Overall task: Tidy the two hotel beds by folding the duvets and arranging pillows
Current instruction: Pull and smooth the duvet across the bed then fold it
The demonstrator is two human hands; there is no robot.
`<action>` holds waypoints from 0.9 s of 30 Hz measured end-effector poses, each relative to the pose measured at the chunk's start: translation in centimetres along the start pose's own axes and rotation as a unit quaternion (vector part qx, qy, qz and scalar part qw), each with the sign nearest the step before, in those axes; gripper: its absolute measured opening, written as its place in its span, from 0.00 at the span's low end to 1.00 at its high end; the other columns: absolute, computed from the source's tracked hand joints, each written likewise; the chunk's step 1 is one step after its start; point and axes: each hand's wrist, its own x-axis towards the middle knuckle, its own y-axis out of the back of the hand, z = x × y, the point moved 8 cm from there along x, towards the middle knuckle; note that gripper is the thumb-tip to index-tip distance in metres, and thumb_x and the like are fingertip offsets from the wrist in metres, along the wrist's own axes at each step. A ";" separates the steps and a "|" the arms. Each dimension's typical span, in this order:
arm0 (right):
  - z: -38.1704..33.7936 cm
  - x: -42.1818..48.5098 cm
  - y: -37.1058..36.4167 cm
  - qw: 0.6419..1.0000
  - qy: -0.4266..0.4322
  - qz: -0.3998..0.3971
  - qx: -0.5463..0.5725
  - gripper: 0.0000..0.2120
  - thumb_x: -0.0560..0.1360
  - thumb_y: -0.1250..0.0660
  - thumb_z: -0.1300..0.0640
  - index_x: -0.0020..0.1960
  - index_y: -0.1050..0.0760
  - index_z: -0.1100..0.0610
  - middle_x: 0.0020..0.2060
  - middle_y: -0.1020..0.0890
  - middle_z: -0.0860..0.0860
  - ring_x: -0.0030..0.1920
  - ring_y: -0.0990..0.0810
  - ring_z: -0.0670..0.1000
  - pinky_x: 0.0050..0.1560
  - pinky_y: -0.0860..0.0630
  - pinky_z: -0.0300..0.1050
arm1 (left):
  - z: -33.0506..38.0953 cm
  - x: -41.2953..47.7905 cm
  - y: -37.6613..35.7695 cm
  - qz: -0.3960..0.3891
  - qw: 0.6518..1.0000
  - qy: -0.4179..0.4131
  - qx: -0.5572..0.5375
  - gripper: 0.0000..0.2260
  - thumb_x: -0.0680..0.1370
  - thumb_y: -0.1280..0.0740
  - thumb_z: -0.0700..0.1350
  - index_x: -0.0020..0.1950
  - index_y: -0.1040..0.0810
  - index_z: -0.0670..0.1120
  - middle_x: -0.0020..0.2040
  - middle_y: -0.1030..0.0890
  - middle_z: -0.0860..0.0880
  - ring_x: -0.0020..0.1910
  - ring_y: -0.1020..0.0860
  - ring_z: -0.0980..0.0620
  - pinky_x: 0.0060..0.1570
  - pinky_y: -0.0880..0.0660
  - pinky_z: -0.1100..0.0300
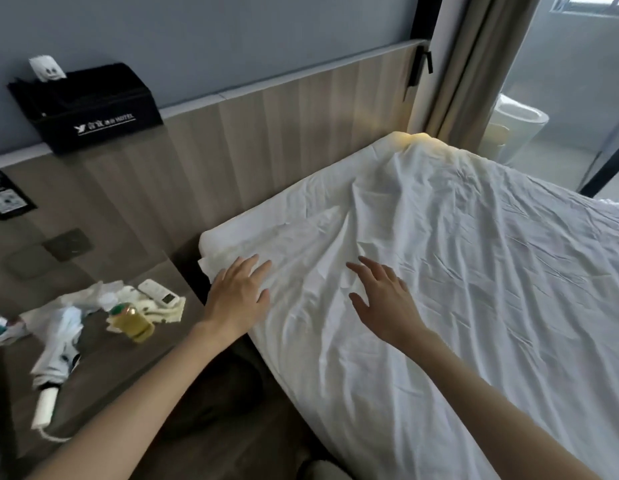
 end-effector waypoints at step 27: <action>9.1 29.6 -33.5 0.915 -0.292 -0.279 0.013 0.31 0.79 0.44 0.39 0.78 0.55 0.39 0.79 0.55 0.50 0.73 0.45 0.68 0.68 0.35 0.64 | -25.8 39.5 -27.9 -0.317 0.941 0.108 -0.056 0.37 0.74 0.40 0.69 0.78 0.51 0.59 0.77 0.43 0.47 0.72 0.37 0.40 0.69 0.37 0.46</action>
